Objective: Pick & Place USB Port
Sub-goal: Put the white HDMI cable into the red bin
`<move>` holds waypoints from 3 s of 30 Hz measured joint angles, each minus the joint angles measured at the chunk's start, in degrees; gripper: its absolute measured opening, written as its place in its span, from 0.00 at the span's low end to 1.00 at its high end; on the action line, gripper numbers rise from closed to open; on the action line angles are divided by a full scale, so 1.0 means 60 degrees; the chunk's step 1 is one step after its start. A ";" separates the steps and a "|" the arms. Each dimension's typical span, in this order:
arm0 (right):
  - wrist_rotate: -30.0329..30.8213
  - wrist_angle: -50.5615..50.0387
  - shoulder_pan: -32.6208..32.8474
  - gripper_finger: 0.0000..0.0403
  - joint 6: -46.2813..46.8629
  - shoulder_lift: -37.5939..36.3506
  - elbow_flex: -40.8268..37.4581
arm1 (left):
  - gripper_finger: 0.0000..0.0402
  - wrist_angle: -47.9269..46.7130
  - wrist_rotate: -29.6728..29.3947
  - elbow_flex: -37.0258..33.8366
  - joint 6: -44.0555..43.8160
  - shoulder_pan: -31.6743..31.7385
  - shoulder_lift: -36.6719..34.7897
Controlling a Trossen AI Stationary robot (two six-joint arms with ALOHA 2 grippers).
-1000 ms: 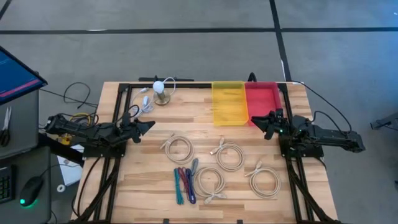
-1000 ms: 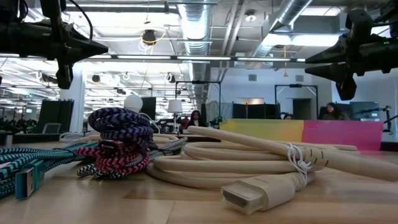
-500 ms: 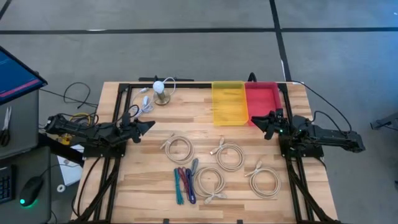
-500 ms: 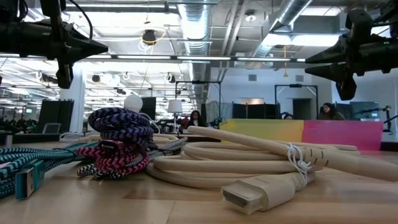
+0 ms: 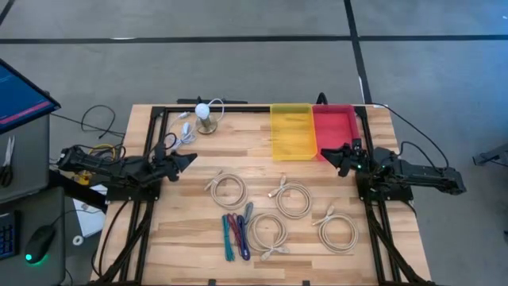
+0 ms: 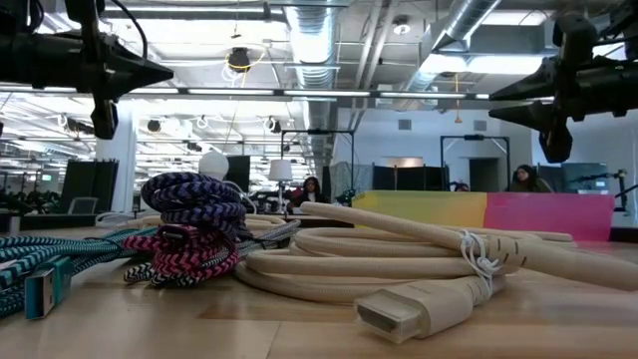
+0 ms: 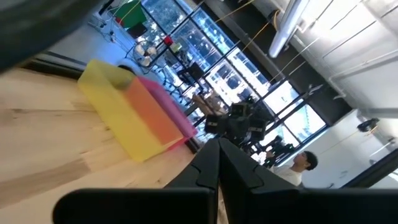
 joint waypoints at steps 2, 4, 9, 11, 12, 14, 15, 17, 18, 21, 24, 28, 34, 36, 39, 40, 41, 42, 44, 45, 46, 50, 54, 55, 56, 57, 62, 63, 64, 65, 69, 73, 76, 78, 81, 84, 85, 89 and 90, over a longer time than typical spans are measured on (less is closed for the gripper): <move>-0.0178 0.0373 0.0001 0.26 -0.0132 0.0009 -0.0008 | 0.01 0.0206 0.0002 0.0000 0.0262 0.0002 0.0000; -0.0219 0.0475 0.0004 0.26 -0.0368 -0.0002 0.0131 | 0.01 0.0340 0.0127 0.0000 0.0922 0.0002 0.0000; -0.0234 0.0498 0.0004 0.26 -0.1226 0.0000 0.0585 | 0.01 0.0370 0.0153 0.0000 0.2055 0.0000 0.0000; -0.0237 0.0329 0.0004 0.26 -0.1349 0.0000 0.0768 | 0.01 0.0370 0.0153 0.0000 0.2070 0.0000 0.0009; -0.0241 0.0094 0.0004 0.26 -0.1367 -0.0002 0.0864 | 0.01 0.0380 0.0156 0.0000 0.2077 -0.0001 0.0048; -0.0252 -0.0565 0.0004 0.26 -0.1362 -0.0002 0.1056 | 0.01 0.0372 0.0178 0.0000 0.2085 -0.0002 0.0146; -0.0252 -0.0969 0.0004 0.26 -0.1355 0.0016 0.1155 | 0.01 0.0392 0.0180 0.0000 0.2085 0.0000 0.0229; -0.0254 -0.1617 0.0004 0.26 -0.1288 0.0069 0.1364 | 0.01 0.0466 0.0182 0.0000 0.2084 -0.0002 0.0431; -0.0250 -0.1872 0.0004 0.26 -0.1186 0.0113 0.1467 | 0.01 0.0553 0.0182 0.0005 0.2087 -0.0002 0.0547; -0.0255 -0.2437 0.0005 0.26 -0.1005 0.0304 0.1787 | 0.01 0.0626 0.0182 0.0314 0.2102 -0.0002 0.1026; -0.0255 -0.2790 0.0011 0.26 -0.1009 0.0609 0.2130 | 0.01 0.0643 0.0182 0.0884 0.2664 0.0001 0.1754; -0.0255 -0.3549 0.0011 0.26 -0.1002 0.1201 0.2632 | 0.01 0.0653 -0.0031 0.1816 0.3767 0.0001 0.3016; -0.0507 -0.5208 0.0010 0.26 -0.0758 0.2342 0.3588 | 0.01 0.0659 -0.0222 0.2859 0.4581 0.0062 0.4691; -0.0900 -0.5550 0.0010 0.26 -0.0809 0.2708 0.3930 | 0.01 0.0711 -0.0227 0.3059 0.4584 0.0168 0.5043; -0.1637 -0.5838 0.0011 0.26 -0.1273 0.3124 0.4339 | 0.01 0.0886 -0.0244 0.3191 0.4591 0.0352 0.5429; -0.1885 -0.5841 0.0011 0.26 -0.1485 0.3217 0.4455 | 0.01 0.0980 -0.0247 0.3211 0.4593 0.0408 0.5496; -0.2128 -0.5828 0.0011 0.26 -0.1673 0.3281 0.4556 | 0.01 0.1088 -0.0247 0.3220 0.4591 0.0434 0.5544; -0.2305 -0.5824 0.0011 0.26 -0.1822 0.3317 0.4631 | 0.01 0.1209 -0.0227 0.3224 0.4591 0.0465 0.5589; -0.2638 -0.5848 0.0011 0.26 -0.2058 0.3351 0.4775 | 0.01 0.1360 -0.0152 0.3224 0.4590 0.0496 0.5617; -0.2866 -0.5846 0.0007 0.26 -0.2110 0.3349 0.4849 | 0.01 0.1420 -0.0146 0.3224 0.4589 0.0501 0.5617; -0.3126 -0.5837 0.0010 0.26 -0.2130 0.3348 0.4920 | 0.01 0.1460 -0.0144 0.3224 0.4560 0.0501 0.5610; -0.4479 -0.6329 0.0011 0.26 -0.2015 0.3359 0.5302 | 0.01 0.1467 -0.0146 0.3224 0.4518 0.0501 0.5599; -0.5469 -0.7806 0.0013 0.26 -0.1701 0.3659 0.5726 | 0.01 0.1467 -0.0145 0.3224 0.4518 0.0501 0.5599; -0.5615 -0.8243 0.0021 0.26 -0.1605 0.3787 0.5826 | 0.01 0.1467 -0.0144 0.3224 0.4514 0.0501 0.5599; -0.5784 -0.8590 0.0040 0.26 -0.1513 0.3915 0.5912 | 0.01 0.1467 -0.0144 0.3224 0.4514 0.0501 0.5599; -0.5971 -0.8833 0.0094 0.26 -0.1407 0.4044 0.5992 | 0.01 0.1467 -0.0142 0.3224 0.4514 0.0501 0.5599; -0.6360 -0.9286 0.0736 0.26 -0.1166 0.4749 0.6301 | 0.01 0.1467 -0.0142 0.3224 0.4511 0.0501 0.5599; -0.6287 -0.9289 0.0905 0.26 -0.1103 0.4894 0.6346 | 0.01 0.1467 -0.0142 0.3224 0.4511 0.0501 0.5599; -0.6175 -0.9295 0.1089 0.26 -0.1033 0.5050 0.6390 | 0.01 0.1467 -0.0142 0.3224 0.4511 0.0497 0.5599; -0.6034 -0.9275 0.1287 0.26 -0.0900 0.5215 0.6435 | 0.01 0.1467 -0.0142 0.3224 0.4512 0.0494 0.5599; -0.4904 -0.9252 0.2273 0.26 -0.0587 0.5833 0.6586 | 0.01 0.1466 -0.0138 0.3224 0.4508 0.0492 0.5599; -0.3582 -0.9249 0.3571 0.26 0.0019 0.6292 0.6604 | 0.01 0.1463 0.0062 0.3224 0.4478 0.0483 0.5599; -0.2723 -0.9248 0.4704 0.26 0.0701 0.6428 0.6604 | 0.01 0.1463 0.0221 0.3224 0.4474 0.0483 0.5599; -0.2336 -0.9253 0.5492 0.26 0.1306 0.6468 0.6604 | 0.01 0.1462 0.0299 0.3224 0.4474 0.0483 0.5599; -0.1932 -0.9256 0.6654 0.26 0.2265 0.6653 0.6604 | 0.01 0.1459 0.0396 0.3224 0.4256 0.0483 0.5599; -0.1656 -0.9431 0.7698 0.26 0.3008 0.7014 0.6604 | 0.01 0.1459 0.0401 0.3224 0.3874 0.0483 0.5599; -0.1643 -0.9544 0.8004 0.26 0.3244 0.7171 0.6604 | 0.01 0.1459 0.0401 0.3224 0.3807 0.0483 0.5599; -0.1612 -0.9980 0.9014 0.26 0.4169 0.7909 0.6600 | 0.01 0.1459 0.0401 0.3224 0.3796 0.0483 0.5599; -0.1614 -1.0031 0.9210 0.26 0.4359 0.8098 0.6600 | 0.01 0.1459 0.0401 0.3224 0.3793 0.0483 0.5599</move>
